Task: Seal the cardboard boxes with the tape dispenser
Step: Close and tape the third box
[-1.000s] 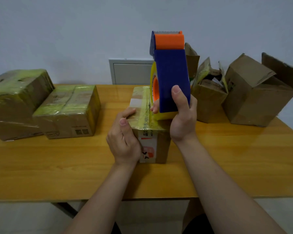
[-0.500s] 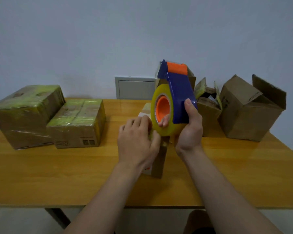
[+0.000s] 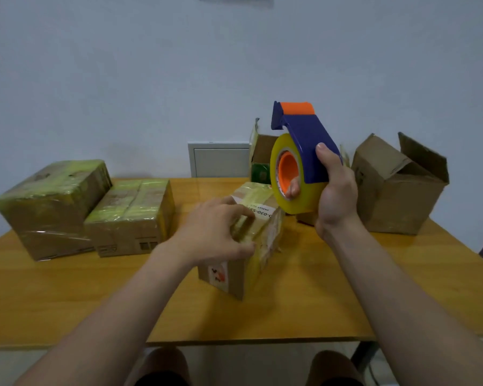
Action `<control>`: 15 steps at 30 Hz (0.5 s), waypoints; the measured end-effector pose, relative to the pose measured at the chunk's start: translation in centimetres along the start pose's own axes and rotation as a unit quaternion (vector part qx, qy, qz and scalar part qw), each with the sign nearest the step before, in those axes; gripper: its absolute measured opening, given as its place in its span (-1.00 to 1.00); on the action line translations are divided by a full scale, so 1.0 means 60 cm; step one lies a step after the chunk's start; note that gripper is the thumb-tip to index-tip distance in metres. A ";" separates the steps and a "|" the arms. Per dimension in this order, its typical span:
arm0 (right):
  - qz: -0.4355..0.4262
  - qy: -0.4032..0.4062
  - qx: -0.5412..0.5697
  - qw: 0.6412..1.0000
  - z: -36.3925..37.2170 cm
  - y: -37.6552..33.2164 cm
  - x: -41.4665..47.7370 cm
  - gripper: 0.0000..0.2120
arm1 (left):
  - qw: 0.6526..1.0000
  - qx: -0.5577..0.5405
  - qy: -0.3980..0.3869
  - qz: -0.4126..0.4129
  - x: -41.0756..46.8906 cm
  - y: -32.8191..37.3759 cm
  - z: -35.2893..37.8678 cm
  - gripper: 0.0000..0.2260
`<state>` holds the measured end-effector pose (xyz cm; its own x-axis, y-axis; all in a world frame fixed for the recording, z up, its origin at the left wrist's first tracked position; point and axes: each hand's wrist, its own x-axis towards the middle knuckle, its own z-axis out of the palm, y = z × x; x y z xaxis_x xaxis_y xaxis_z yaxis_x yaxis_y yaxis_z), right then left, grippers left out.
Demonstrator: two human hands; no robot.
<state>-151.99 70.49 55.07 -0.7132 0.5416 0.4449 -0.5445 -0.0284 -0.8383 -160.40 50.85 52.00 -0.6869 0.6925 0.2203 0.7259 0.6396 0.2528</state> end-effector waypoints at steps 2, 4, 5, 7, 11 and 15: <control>0.004 -0.003 -0.004 1.000 -0.003 -0.003 -0.001 -0.69 | 0.998 -0.006 -0.057 -0.002 -0.003 -0.024 -0.027 -0.41; 0.003 -0.014 0.001 1.000 -0.006 -0.008 -0.004 -0.72 | 0.995 -0.055 -0.085 -0.026 -0.008 -0.045 -0.042 -0.51; 0.000 -0.026 0.002 1.000 -0.004 -0.010 -0.007 -0.77 | 0.994 -0.073 -0.070 -0.036 -0.010 -0.051 -0.043 -0.52; -0.007 -0.038 -0.001 0.999 -0.004 -0.007 -0.010 -0.76 | 0.998 -0.053 0.007 -0.043 -0.015 -0.048 -0.036 -0.54; 0.015 -0.008 0.005 1.000 0.008 -0.001 -0.016 -0.58 | 0.984 -0.051 0.166 -0.049 -0.027 0.006 0.014 -0.82; -0.004 -0.047 -0.005 0.999 0.012 0.012 -0.018 -0.77 | 0.990 0.044 0.091 -0.094 -0.018 0.077 0.088 -0.34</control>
<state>-151.91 69.29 54.21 -0.7473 0.4610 0.4785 -0.5462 -0.0163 -0.8375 -156.13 54.81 47.96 -0.7989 0.4919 0.3461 0.5796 0.7833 0.2247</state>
